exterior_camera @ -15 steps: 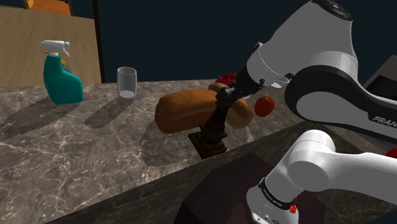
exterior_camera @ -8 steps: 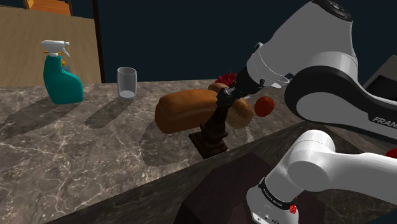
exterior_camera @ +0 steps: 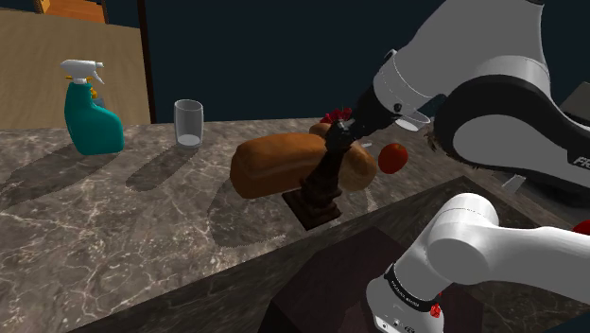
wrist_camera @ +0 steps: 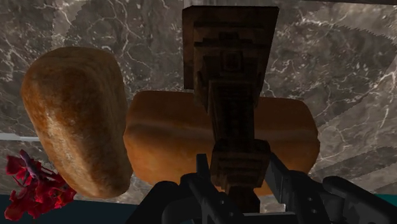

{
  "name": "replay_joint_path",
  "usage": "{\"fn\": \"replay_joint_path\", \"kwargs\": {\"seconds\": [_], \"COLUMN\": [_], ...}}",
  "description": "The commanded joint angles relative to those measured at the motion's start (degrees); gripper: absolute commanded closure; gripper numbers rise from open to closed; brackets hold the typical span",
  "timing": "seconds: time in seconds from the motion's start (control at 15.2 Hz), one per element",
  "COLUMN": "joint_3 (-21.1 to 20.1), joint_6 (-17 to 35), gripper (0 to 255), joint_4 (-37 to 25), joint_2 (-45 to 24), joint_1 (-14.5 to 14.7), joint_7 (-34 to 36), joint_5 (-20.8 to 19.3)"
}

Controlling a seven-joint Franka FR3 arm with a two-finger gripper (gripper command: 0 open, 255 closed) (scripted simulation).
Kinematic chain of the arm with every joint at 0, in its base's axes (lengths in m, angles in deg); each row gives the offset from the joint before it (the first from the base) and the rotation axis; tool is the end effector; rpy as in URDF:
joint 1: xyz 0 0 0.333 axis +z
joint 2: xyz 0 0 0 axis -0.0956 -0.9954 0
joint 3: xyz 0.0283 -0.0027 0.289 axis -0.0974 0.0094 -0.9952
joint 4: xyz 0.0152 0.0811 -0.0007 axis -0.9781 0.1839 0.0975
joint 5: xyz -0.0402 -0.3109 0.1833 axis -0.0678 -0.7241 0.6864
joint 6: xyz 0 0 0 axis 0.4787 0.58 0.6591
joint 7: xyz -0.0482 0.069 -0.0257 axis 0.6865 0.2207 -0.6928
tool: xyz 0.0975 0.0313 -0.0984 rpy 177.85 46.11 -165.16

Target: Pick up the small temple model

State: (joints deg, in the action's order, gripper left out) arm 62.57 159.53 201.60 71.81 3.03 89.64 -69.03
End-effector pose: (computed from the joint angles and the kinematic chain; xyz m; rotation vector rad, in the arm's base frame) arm 0.2524 0.1007 0.5025 2.8744 -0.3886 0.6681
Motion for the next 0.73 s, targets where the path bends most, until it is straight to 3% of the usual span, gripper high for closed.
{"fn": "replay_joint_path", "kwargs": {"seconds": [0.0, 0.66], "joint_3": [0.5, 2.0], "joint_6": [-1.2, -5.9], "gripper": [255, 255], "joint_4": [-1.8, -8.8], "joint_2": [-0.5, -2.5], "joint_1": [-0.4, -1.7], "joint_7": [-0.4, -1.6], "joint_5": [-0.4, -1.6]}}
